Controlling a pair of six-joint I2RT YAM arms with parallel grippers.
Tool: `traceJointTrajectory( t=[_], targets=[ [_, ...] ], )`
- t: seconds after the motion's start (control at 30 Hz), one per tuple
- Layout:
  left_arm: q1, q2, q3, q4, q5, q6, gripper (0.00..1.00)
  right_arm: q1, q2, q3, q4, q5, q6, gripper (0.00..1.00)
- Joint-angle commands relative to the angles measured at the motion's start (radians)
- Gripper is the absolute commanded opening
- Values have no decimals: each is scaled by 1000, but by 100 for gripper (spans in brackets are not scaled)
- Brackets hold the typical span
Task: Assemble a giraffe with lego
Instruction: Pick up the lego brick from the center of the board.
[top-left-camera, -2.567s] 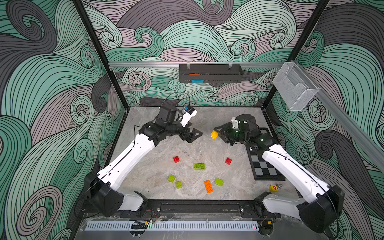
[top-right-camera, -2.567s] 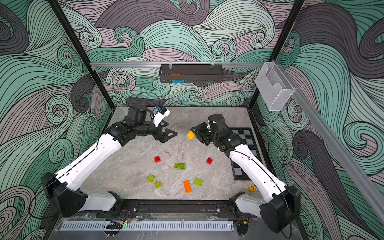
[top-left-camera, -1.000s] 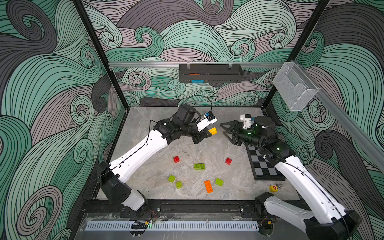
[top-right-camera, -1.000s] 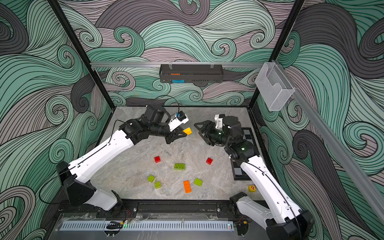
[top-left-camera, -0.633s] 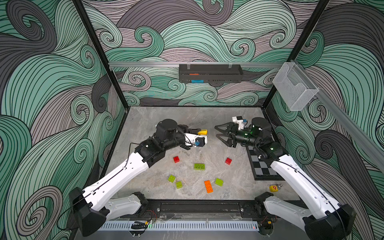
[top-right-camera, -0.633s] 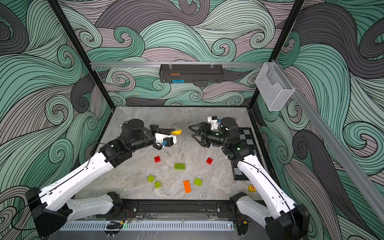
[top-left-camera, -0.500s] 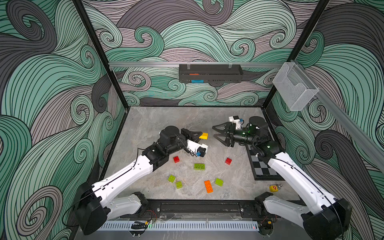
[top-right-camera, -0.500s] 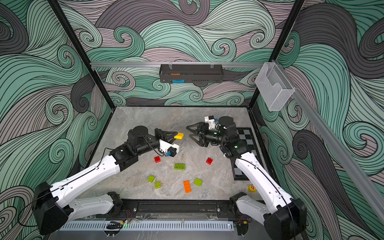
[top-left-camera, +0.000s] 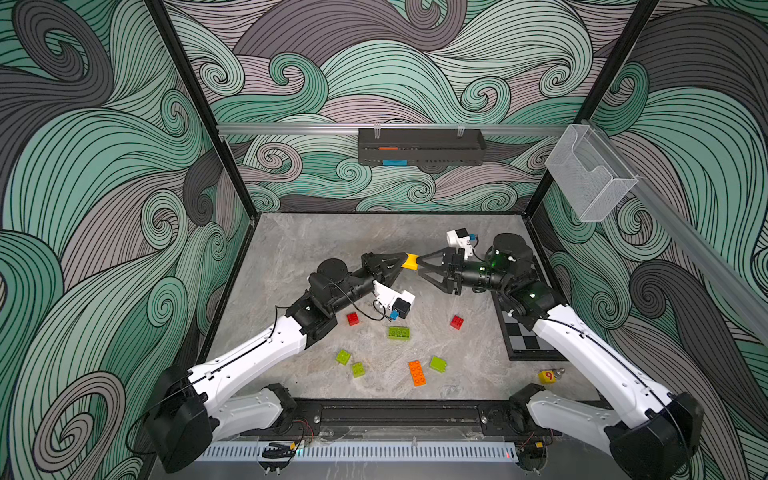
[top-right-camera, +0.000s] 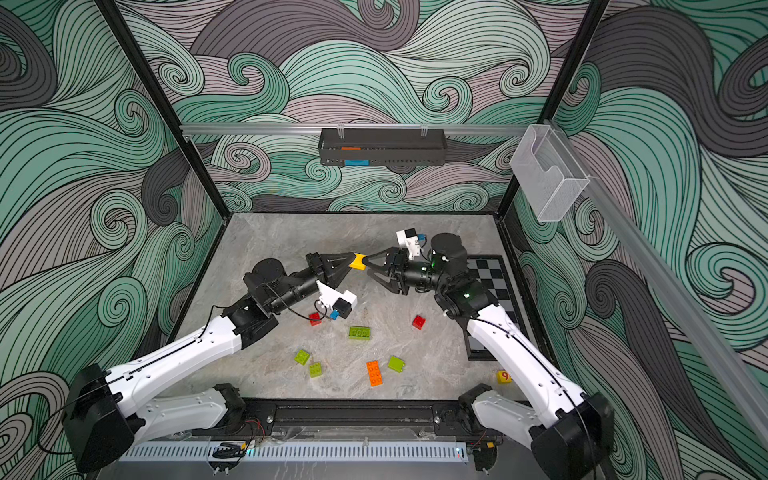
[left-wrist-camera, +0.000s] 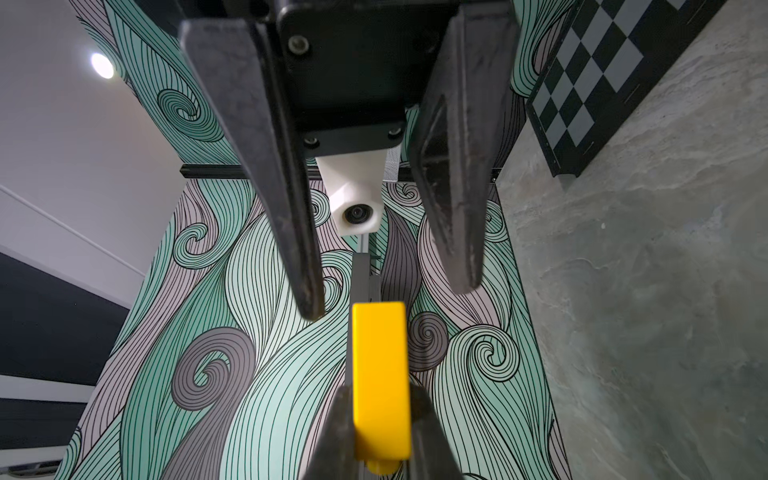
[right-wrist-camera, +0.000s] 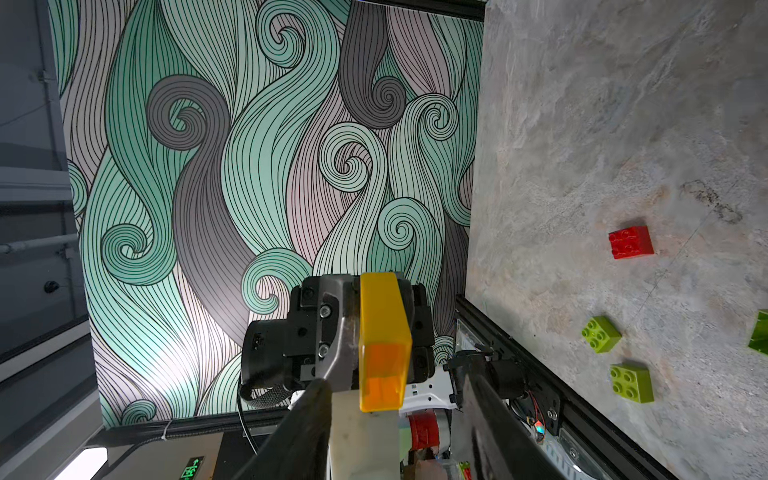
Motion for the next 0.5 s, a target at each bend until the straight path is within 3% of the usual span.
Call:
traceJointTrajectory(
  t=[0.0, 0.17, 0.47],
  targets=[
    [1, -12, -3, 48, 28, 27, 0, 17, 19, 15, 70, 8, -4, 51],
    [1, -9, -13, 58, 48, 45, 0, 30, 41, 37, 66, 26, -22, 45],
    [0, -12, -35, 63, 67, 53, 0, 32, 63, 44, 71, 47, -27, 18]
  ],
)
